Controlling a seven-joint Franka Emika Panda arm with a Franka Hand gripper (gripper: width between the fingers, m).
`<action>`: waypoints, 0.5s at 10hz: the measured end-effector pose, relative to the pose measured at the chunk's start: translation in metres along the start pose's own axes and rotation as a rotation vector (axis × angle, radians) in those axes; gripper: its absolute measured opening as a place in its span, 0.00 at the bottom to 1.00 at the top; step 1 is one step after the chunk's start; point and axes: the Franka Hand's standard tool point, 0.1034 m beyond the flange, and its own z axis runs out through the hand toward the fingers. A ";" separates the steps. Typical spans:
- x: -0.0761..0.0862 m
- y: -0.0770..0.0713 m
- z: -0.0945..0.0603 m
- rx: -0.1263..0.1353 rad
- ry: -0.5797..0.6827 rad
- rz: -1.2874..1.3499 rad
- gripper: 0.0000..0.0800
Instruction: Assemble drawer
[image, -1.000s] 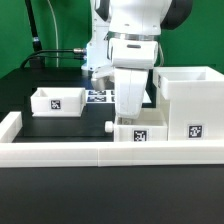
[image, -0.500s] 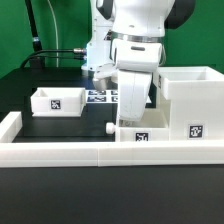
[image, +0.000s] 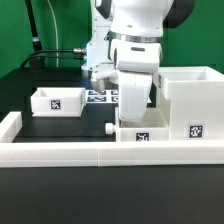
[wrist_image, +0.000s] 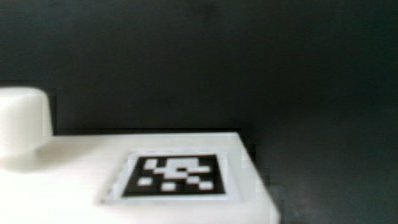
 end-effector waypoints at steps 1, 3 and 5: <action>0.000 0.001 0.000 -0.004 -0.006 -0.018 0.05; -0.001 0.001 0.000 -0.006 -0.007 -0.016 0.05; -0.002 0.001 0.000 -0.006 -0.006 -0.014 0.05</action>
Offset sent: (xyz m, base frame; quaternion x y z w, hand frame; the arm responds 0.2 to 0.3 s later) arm 0.0000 0.0000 0.0000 0.0000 0.0000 0.0000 1.0000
